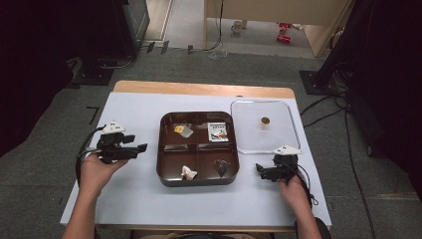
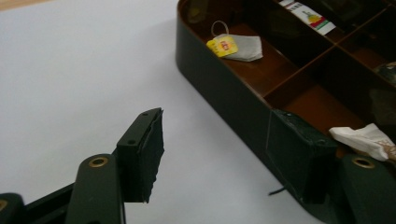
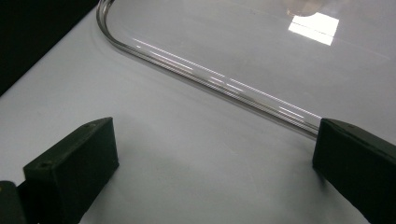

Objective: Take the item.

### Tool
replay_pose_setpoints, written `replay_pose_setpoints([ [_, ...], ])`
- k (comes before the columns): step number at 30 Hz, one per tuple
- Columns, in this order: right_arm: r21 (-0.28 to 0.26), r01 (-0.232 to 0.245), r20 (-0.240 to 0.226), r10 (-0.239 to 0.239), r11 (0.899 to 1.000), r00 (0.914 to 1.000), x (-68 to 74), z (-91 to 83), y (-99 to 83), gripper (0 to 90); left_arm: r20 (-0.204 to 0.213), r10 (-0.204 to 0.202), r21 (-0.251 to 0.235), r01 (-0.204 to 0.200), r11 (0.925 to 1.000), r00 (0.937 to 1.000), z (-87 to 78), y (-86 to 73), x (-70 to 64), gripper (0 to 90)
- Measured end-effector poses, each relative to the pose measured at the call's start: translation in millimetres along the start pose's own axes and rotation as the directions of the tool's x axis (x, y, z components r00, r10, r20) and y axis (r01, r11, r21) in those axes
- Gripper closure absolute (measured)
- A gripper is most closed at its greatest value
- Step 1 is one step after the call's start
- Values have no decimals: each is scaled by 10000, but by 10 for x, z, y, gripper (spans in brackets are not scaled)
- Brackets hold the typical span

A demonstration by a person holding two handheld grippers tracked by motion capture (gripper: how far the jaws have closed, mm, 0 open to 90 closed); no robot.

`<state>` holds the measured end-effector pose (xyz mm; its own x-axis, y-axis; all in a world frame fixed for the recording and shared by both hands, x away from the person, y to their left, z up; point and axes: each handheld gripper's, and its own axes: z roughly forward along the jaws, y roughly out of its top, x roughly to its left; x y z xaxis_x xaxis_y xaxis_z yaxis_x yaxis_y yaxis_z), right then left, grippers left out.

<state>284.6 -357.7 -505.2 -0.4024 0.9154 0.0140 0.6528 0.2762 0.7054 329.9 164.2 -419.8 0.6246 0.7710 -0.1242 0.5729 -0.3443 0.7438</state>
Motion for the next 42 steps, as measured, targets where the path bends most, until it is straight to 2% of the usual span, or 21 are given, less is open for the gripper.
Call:
replay_pose_setpoints([
  [7,-2,12,2,-12,10000,10000,-1,0,0,0,173,227,-69,-226,9997,9996,19,54,-90,371],
  [10,-2,12,0,-12,10000,10000,-1,1,0,0,643,243,-171,-232,9996,9976,31,76,-121,358],
  [12,-3,13,5,-13,10000,10000,0,0,0,0,765,234,-184,-220,9996,9968,39,100,-146,362],
  [18,7,-7,8,7,10000,10000,1,0,0,0,913,738,-350,-709,9969,9931,56,153,-265,393],
  [20,7,-7,7,7,10000,10000,1,0,0,0,1000,981,-410,-944,9947,9901,64,168,-308,409],
  [28,13,-16,5,16,10000,10000,1,0,0,0,1458,1494,-434,-1445,9885,9780,112,213,-460,437],
  [35,-3,13,2,-13,10000,10000,-1,1,0,0,1760,1883,-180,-1881,9820,9662,200,224,-586,442],
  [40,-3,13,3,-13,10000,10000,-1,0,0,0,2013,2218,32,-2271,9739,9541,275,220,-681,449],
  [42,-4,12,2,-12,10000,10000,0,1,0,0,2050,2313,82,-2380,9712,9510,305,218,-712,450],
])
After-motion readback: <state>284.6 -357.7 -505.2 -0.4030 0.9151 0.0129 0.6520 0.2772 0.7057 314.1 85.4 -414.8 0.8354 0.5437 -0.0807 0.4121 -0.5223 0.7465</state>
